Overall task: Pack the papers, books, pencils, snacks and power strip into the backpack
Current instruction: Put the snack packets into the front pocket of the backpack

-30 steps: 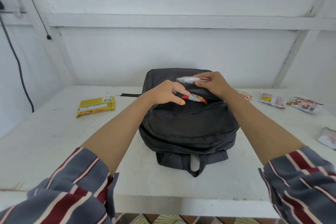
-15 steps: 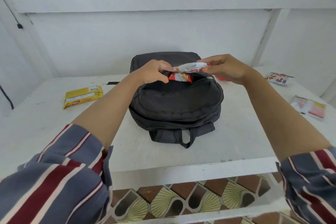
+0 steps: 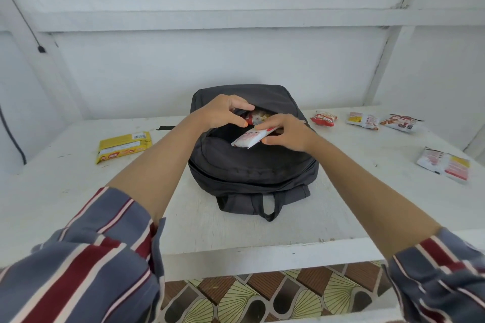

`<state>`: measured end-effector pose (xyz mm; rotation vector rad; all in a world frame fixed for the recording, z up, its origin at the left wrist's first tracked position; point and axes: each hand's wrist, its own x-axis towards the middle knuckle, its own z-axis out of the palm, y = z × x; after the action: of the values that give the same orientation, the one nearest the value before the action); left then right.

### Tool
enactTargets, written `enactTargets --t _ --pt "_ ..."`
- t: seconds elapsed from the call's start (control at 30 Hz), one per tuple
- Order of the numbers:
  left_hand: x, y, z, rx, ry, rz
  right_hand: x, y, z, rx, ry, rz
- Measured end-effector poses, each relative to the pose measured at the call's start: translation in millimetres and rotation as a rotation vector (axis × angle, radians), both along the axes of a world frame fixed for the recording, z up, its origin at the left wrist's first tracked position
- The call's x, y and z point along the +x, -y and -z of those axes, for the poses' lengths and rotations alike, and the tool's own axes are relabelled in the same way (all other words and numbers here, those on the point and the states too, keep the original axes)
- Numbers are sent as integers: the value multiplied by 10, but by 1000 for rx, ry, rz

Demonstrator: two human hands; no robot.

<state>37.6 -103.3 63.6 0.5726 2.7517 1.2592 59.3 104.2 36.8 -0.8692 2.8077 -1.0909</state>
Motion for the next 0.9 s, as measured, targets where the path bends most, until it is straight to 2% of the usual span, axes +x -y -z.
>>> enactTargets --t 0.1,0.33,0.47,0.6,0.67,0.73,0.8,0.9 --pt "7 -9 7 27 -3 0 -38 64 121 113 -99 44" --pt "-12 -27 16 55 -20 -6 -58 52 99 372 -86 -23" --pt "-25 -25 18 48 -33 2 -36 105 133 369 -269 70" --pt "-45 -20 17 50 -34 3 5 187 205 452 -407 172" --pt "-52 -16 22 48 -32 6 -17 175 193 526 -373 131" --pt "-58 -11 28 39 -33 10 -49 124 119 539 -224 45" --pt "-64 -9 32 36 -28 13 -69 64 17 497 -87 -25" --pt "-78 -6 30 31 -16 14 -65 -22 -137 379 -20 -51"
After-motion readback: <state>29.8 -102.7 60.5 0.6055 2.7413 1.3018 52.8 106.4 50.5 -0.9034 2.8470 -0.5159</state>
